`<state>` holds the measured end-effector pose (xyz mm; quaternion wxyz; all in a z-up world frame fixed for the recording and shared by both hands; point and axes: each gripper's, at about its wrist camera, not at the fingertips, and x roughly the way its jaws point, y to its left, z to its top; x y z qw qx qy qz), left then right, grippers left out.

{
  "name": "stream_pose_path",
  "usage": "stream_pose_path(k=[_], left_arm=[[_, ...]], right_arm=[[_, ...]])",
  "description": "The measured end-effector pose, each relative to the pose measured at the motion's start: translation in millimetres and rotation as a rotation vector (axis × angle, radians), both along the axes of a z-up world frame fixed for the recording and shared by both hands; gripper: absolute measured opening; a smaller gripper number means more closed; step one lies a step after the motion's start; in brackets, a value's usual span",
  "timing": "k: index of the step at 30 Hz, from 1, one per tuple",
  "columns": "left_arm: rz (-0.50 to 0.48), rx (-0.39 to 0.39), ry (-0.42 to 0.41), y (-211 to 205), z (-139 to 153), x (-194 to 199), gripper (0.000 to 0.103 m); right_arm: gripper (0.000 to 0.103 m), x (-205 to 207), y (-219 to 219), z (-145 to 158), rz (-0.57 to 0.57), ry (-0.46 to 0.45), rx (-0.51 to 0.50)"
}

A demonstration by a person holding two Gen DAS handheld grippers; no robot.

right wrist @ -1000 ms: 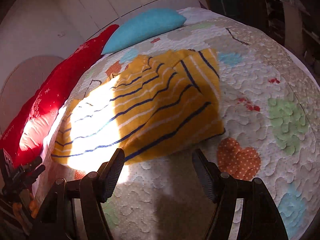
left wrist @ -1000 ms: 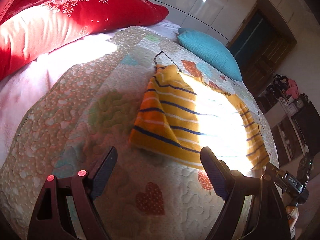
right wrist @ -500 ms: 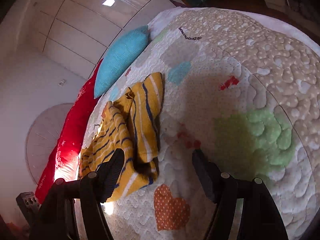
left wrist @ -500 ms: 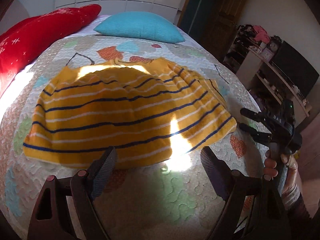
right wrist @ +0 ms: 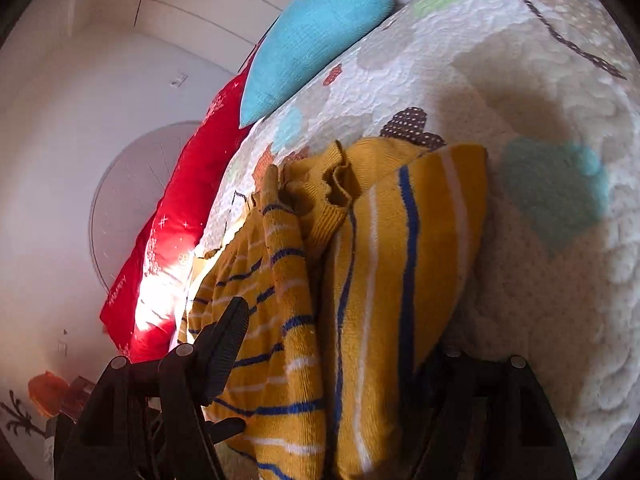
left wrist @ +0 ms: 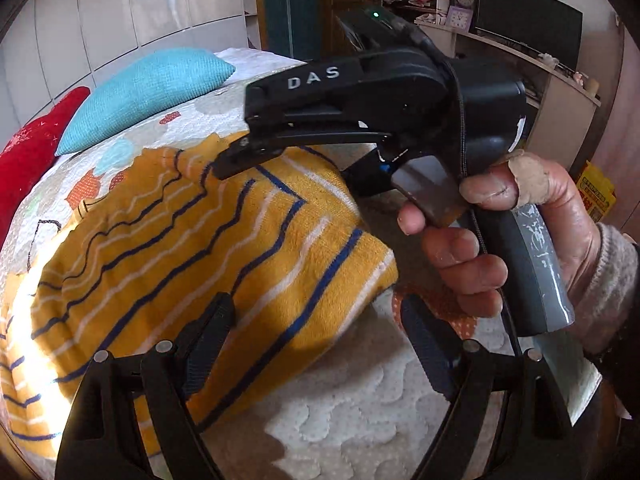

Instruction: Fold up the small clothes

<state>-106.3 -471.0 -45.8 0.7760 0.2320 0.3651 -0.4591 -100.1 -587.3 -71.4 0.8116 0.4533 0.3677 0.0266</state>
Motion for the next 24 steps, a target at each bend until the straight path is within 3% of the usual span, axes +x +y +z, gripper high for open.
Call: stream_pose_path(k=[2, 3, 4, 5, 6, 8, 11, 15, 20, 24], left_arm=[[0.016, -0.003, 0.022, -7.5, -5.3, 7.4, 0.084], [0.026, -0.007, 0.034, -9.8, -7.5, 11.1, 0.083], [0.036, -0.016, 0.046, -10.9, -9.5, 14.7, 0.073], [0.051, -0.019, 0.055, -11.4, -11.3, 18.6, 0.046], [0.075, -0.015, 0.055, -11.0, -11.7, 22.9, 0.032], [0.096, -0.056, 0.125, -4.5, -5.9, 34.3, 0.014], [0.132, -0.131, 0.201, 14.2, 9.1, 48.2, 0.012], [0.182, -0.245, 0.228, 53.0, 38.2, 60.7, 0.012], [0.278, -0.385, 0.263, 121.4, 66.2, 79.6, 0.012], [0.384, -0.466, 0.328, 187.5, 65.1, 102.9, 0.011]], right_arm=[[0.074, 10.0, 2.9, 0.6, 0.033, 0.012, -0.025], [0.062, 15.2, 3.3, 0.6, 0.039, 0.023, -0.042], [0.052, 19.7, 4.5, 0.4, 0.044, 0.037, -0.059], [0.027, 22.8, 5.5, -1.1, 0.047, 0.055, -0.063], [0.021, 24.8, 5.2, -5.1, 0.045, 0.072, -0.056], [0.019, 23.8, 4.5, -7.3, 0.013, 0.083, -0.050], [0.017, 21.7, 7.4, 6.9, -0.025, 0.076, -0.065], [0.017, 33.6, 33.7, 51.0, -0.020, 0.049, -0.155], [0.017, 77.9, 94.2, 101.0, 0.056, 0.038, -0.293], [0.017, 125.6, 152.8, 112.1, 0.149, 0.067, -0.377]])
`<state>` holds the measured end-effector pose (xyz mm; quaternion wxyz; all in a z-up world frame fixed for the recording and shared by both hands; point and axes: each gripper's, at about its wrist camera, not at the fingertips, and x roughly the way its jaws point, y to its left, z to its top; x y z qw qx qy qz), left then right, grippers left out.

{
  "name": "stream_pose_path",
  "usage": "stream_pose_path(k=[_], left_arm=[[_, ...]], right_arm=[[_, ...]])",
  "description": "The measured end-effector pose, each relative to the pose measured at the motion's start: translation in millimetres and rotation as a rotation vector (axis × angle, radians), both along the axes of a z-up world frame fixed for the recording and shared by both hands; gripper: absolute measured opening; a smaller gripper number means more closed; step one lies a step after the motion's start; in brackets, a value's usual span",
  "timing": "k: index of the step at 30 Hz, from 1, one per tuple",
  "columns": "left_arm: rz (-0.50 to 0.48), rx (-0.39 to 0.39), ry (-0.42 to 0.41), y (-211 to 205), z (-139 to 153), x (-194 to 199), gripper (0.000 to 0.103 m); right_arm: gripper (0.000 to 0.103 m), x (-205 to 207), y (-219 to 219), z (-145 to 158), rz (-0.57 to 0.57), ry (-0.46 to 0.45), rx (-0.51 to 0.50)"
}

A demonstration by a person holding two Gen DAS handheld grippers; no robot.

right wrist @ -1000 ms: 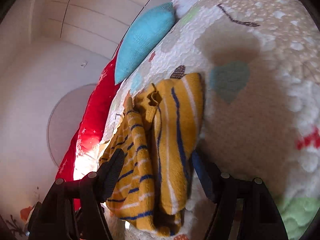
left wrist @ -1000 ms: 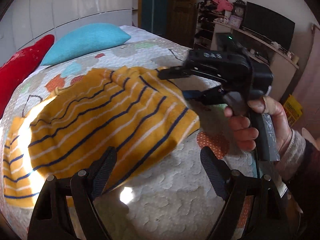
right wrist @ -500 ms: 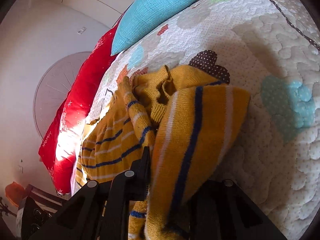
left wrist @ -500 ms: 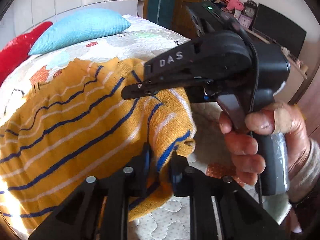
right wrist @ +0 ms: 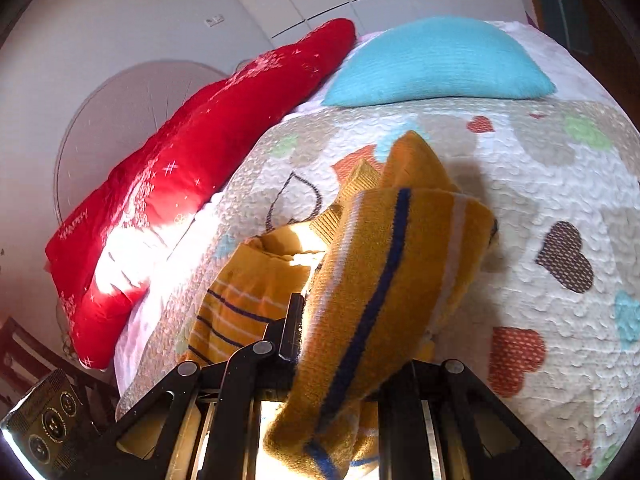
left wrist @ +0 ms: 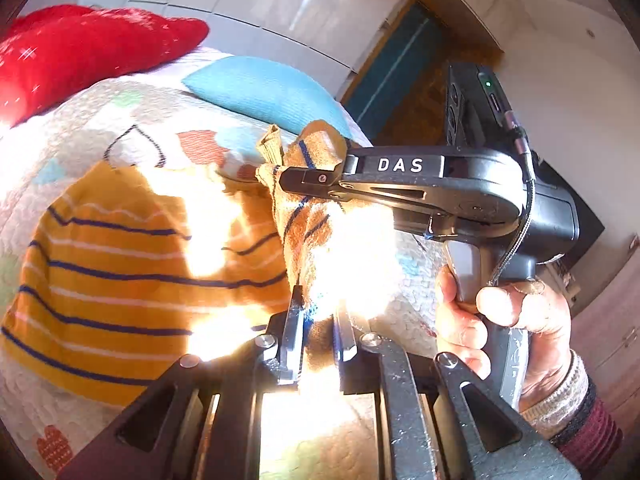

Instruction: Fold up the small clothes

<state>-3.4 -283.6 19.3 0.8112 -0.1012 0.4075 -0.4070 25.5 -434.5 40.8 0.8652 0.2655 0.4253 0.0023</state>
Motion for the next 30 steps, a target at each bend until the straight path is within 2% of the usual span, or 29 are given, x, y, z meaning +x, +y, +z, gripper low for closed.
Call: stream_pose_path(k=[4, 6, 8, 9, 11, 13, 18, 20, 23, 25, 27, 30], left_arm=[[0.085, -0.031, 0.068, 58.8, -21.0, 19.6, 0.011], [0.107, -0.052, 0.107, 84.9, -30.1, 33.3, 0.012], [0.124, -0.077, 0.113, 107.4, -33.7, 44.6, 0.014], [0.131, -0.091, 0.111, 119.5, -34.3, 47.2, 0.019], [0.164, -0.120, 0.107, 143.9, -34.5, 61.9, 0.047], [0.217, -0.151, 0.104, 169.7, -36.1, 67.6, 0.056], [0.313, -0.218, 0.159, 217.8, -53.8, 84.9, 0.059], [0.318, -0.218, 0.177, 228.0, -58.6, 86.2, 0.062], [0.314, -0.216, 0.167, 234.7, -59.1, 93.1, 0.069], [0.335, -0.224, 0.158, 244.0, -56.8, 89.6, 0.071], [0.345, -0.232, 0.169, 249.1, -58.8, 94.9, 0.071], [0.359, -0.248, 0.188, 256.3, -63.9, 101.1, 0.071]], right_arm=[[0.017, 51.3, 55.3, -19.8, 0.080, 0.081, -0.086], [0.017, 72.4, 75.9, -35.8, 0.096, 0.131, -0.127], [0.017, 88.2, 89.9, -48.1, 0.094, 0.168, -0.157], [0.017, 94.2, 93.8, -53.3, 0.087, 0.182, -0.161], [0.017, 103.5, 98.2, -59.7, 0.066, 0.202, -0.165], [0.017, 112.3, 103.2, -62.1, 0.056, 0.215, -0.177], [0.017, 131.3, 128.8, -62.6, 0.059, 0.268, -0.297], [0.018, 134.6, 140.1, -65.6, 0.077, 0.299, -0.393], [0.027, 133.2, 156.9, -70.0, 0.101, 0.326, -0.548], [0.027, 130.9, 165.4, -71.0, 0.099, 0.327, -0.608], [0.015, 131.8, 169.3, -69.0, 0.088, 0.323, -0.599], [0.013, 140.5, 165.1, -65.5, 0.022, 0.332, -0.542]])
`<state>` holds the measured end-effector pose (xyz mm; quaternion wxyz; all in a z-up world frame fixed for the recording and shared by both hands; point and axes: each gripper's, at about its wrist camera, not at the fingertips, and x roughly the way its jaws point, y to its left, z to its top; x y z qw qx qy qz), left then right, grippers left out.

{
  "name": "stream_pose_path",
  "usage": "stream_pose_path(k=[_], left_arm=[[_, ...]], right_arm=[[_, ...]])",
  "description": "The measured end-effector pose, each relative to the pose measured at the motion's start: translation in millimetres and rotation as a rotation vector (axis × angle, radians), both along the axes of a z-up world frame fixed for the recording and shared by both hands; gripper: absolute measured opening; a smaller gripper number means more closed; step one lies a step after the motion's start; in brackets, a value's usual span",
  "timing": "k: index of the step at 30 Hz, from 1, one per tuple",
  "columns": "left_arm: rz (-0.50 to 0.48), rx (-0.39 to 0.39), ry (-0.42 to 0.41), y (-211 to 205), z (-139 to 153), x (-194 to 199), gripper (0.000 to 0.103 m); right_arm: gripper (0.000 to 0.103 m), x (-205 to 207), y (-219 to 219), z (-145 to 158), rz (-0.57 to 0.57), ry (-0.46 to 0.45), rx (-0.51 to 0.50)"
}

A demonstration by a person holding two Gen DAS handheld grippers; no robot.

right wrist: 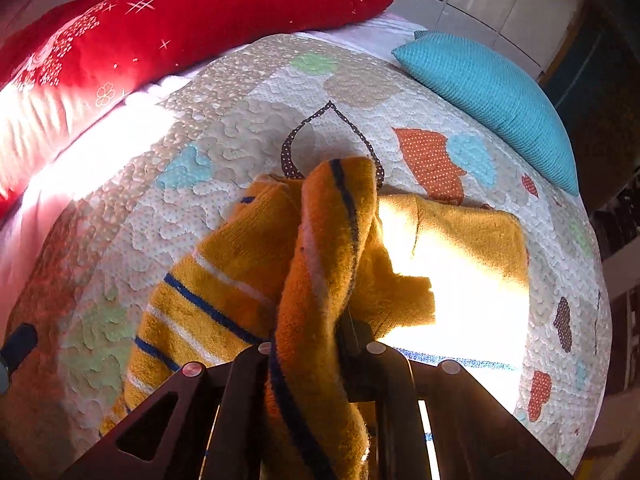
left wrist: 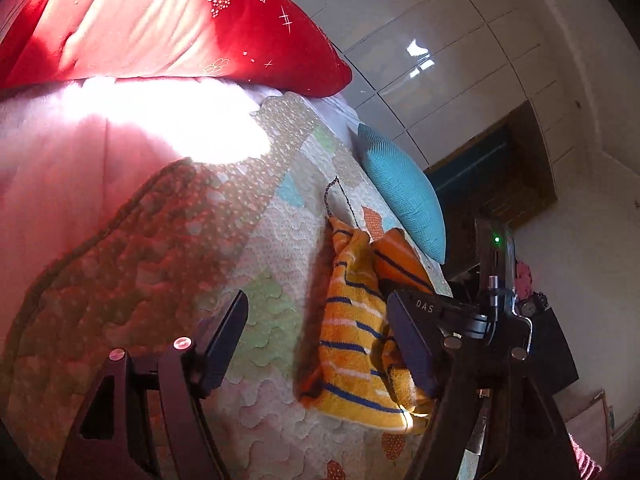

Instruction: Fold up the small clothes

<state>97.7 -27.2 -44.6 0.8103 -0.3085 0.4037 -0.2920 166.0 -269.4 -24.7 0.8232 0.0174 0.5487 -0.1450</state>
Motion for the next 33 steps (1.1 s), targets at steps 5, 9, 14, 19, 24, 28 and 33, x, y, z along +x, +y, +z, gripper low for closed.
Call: stream_pose_path(k=[5, 9, 14, 19, 24, 28, 33], left_arm=[[0.018, 0.004, 0.022, 7.8, -5.0, 4.9, 0.071], [0.018, 0.004, 0.029, 9.9, -5.9, 4.1, 0.071], [0.011, 0.015, 0.042, 6.0, -8.9, 6.3, 0.071], [-0.009, 0.006, 0.043, -0.4, -6.9, 6.1, 0.071], [-0.100, -0.019, 0.019, -24.9, 2.6, -2.6, 0.075], [-0.216, -0.003, -0.019, -66.6, 11.3, -10.9, 0.079], [-0.306, 0.114, -0.025, -127.3, 1.7, -13.5, 0.082]], right_arm=[[0.012, 15.5, 2.3, 2.9, -0.095, -0.023, 0.059], [0.047, 24.9, 20.2, -7.9, -0.100, 0.004, 0.030], [0.067, 8.5, 31.5, 15.2, 0.068, -0.099, 0.271], [0.064, -34.1, 19.6, 52.6, 0.085, -0.220, 0.320], [0.039, -76.0, -1.1, 36.1, 0.018, -0.178, 0.261], [0.039, -118.3, -34.7, 23.5, -0.096, -0.215, 0.336], [0.039, -158.3, -52.4, 22.7, -0.133, -0.253, 0.368]])
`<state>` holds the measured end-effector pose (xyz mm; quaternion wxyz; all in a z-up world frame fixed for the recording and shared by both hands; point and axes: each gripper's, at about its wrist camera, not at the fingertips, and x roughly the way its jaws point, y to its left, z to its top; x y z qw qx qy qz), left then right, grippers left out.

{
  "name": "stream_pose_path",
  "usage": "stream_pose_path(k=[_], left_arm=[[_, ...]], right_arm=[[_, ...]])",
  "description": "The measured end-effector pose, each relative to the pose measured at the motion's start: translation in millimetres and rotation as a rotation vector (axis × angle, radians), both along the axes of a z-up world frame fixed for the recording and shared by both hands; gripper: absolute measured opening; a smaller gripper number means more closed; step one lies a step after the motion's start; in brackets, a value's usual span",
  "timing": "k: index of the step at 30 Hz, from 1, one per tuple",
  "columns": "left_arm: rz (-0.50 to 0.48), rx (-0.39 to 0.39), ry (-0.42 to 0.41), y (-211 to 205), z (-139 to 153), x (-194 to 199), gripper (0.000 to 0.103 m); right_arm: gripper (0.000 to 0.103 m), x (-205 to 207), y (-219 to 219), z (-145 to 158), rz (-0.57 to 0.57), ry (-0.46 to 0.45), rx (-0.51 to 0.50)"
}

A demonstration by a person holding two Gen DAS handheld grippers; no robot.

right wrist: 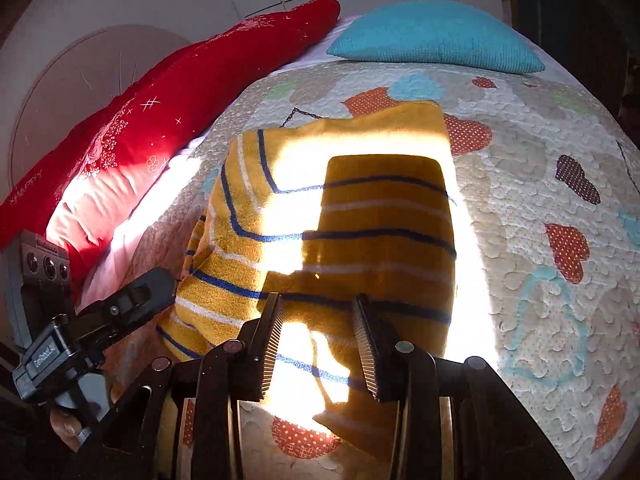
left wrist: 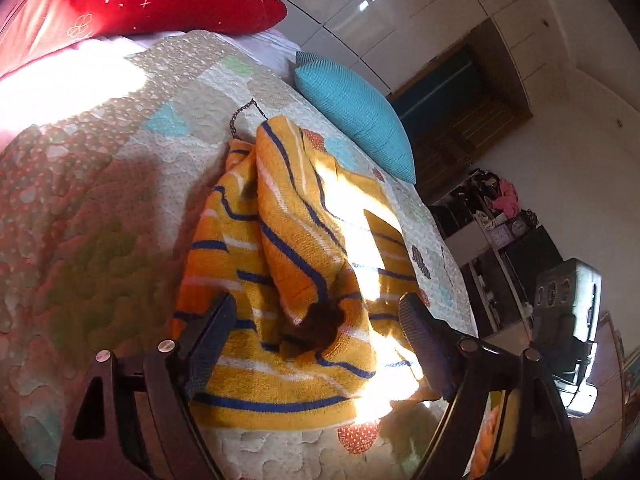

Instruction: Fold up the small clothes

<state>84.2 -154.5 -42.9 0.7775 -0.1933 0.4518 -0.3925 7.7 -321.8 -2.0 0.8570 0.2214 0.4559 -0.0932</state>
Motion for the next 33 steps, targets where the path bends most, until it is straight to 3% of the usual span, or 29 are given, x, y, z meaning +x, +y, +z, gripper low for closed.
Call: stream_pose_path(k=[1, 2, 3, 9, 12, 14, 17, 19, 21, 23, 24, 29, 31, 32, 33], left_arm=[[-0.009, 0.015, -0.009, -6.2, -2.7, -1.2, 0.054], [-0.015, 0.039, -0.009, -10.3, -4.8, -1.6, 0.006], [-0.016, 0.063, 0.007, -11.0, -6.0, -1.3, 0.010], [0.088, -0.033, -0.032, 46.8, 21.8, -20.3, 0.004], [0.182, 0.098, -0.073, 64.8, 21.5, -21.0, 0.000], [0.184, 0.170, -0.041, 66.5, 7.1, -13.7, 0.000], [0.153, 0.111, 0.050, 72.5, -10.8, -6.8, 0.000], [0.166, 0.081, 0.046, 76.0, -8.4, -5.3, 0.001], [0.191, 0.082, 0.014, 80.7, -2.3, -6.2, 0.010], [0.230, 0.093, -0.012, 84.4, 2.6, -7.4, 0.040], [0.251, 0.097, -0.021, 87.1, 3.6, -7.9, 0.045], [0.287, 0.088, -0.002, 99.1, 1.1, -3.0, 0.048], [0.303, 0.084, 0.014, 104.9, -1.8, -0.3, 0.049], [0.308, 0.081, 0.021, 108.4, -3.1, 0.4, 0.049], [0.312, 0.078, 0.027, 112.2, -4.2, 0.6, 0.050]], right_arm=[[0.039, -5.1, -1.2, 2.3, -0.006, -0.006, -0.006], [0.039, -10.3, -1.4, 5.1, -0.011, -0.014, -0.015], [0.039, -15.3, -1.5, 7.6, -0.014, -0.023, -0.024], [0.039, -35.3, -1.7, 15.2, -0.014, -0.062, -0.057], [0.039, -38.2, -2.7, 9.9, -0.014, -0.058, -0.053], [0.039, -37.5, -3.5, 6.5, -0.022, -0.057, -0.042], [0.039, -33.3, -2.3, 7.0, -0.030, -0.075, -0.035], [0.039, -25.4, 3.1, 9.9, -0.008, -0.087, -0.027], [0.045, -15.1, 16.7, 13.0, 0.049, -0.093, -0.026], [0.056, -5.1, 38.5, 15.4, 0.110, -0.097, -0.055], [0.060, 0.0, 51.2, 15.4, 0.137, -0.098, -0.078], [0.067, 35.2, 99.4, 6.2, 0.204, -0.061, -0.219], [0.067, 52.8, 111.6, -5.5, 0.195, -0.015, -0.344], [0.058, 60.8, 116.2, -13.6, 0.193, 0.013, -0.401], [0.022, 67.1, 117.5, -22.4, 0.195, 0.036, -0.419]])
